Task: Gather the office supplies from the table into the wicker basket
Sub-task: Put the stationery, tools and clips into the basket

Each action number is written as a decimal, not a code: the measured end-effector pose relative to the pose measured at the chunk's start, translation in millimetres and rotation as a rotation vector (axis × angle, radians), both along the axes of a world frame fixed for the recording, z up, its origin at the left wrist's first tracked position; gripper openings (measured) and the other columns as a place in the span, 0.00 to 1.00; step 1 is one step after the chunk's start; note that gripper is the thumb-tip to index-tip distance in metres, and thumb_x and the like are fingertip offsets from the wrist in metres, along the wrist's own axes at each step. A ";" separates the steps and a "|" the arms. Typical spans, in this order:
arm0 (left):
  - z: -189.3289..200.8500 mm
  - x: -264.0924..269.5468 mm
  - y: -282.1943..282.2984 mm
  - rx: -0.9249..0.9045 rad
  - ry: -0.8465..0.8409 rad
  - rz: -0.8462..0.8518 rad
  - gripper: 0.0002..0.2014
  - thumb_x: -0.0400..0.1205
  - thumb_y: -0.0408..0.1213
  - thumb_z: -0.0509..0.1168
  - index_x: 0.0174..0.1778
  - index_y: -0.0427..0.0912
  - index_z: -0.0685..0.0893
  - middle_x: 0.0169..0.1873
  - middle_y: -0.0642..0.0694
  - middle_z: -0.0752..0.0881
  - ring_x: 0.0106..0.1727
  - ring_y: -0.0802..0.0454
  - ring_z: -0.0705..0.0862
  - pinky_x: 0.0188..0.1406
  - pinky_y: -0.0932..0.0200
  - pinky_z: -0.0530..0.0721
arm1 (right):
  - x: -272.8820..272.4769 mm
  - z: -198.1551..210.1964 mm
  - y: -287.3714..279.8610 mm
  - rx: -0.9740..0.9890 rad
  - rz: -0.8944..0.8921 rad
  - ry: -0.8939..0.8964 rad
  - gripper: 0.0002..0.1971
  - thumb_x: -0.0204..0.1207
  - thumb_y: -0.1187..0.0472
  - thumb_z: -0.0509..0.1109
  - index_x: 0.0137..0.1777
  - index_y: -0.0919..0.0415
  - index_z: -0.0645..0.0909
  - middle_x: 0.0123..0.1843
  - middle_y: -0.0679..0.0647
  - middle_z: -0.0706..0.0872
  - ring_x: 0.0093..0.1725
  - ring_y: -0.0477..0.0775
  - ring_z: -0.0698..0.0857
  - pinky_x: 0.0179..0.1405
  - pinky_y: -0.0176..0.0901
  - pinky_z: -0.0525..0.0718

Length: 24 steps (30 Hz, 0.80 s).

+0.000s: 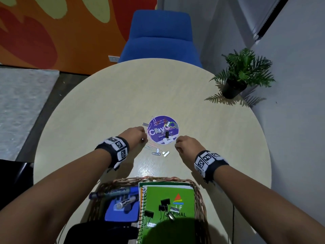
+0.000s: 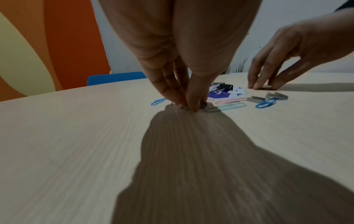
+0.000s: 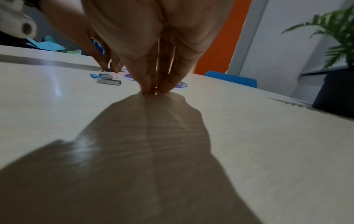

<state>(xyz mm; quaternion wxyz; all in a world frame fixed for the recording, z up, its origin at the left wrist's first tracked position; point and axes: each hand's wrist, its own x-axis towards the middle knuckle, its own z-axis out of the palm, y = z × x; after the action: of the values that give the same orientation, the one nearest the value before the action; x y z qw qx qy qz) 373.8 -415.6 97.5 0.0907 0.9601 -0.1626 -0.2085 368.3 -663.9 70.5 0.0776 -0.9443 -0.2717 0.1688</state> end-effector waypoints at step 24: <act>77.5 -83.5 -27.3 -0.402 0.546 -0.140 0.19 0.75 0.35 0.74 0.63 0.43 0.85 0.54 0.47 0.91 0.43 0.72 0.85 0.50 0.81 0.78 | -34.9 67.0 -24.7 0.488 -0.298 0.440 0.09 0.70 0.75 0.70 0.46 0.65 0.86 0.38 0.56 0.90 0.34 0.45 0.85 0.43 0.36 0.85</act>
<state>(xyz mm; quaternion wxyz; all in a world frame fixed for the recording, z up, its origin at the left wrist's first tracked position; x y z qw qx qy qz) 290.3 -442.9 175.0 0.3038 0.8182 -0.2356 -0.4274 333.4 -688.6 137.4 0.3809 -0.8684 -0.1402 0.2850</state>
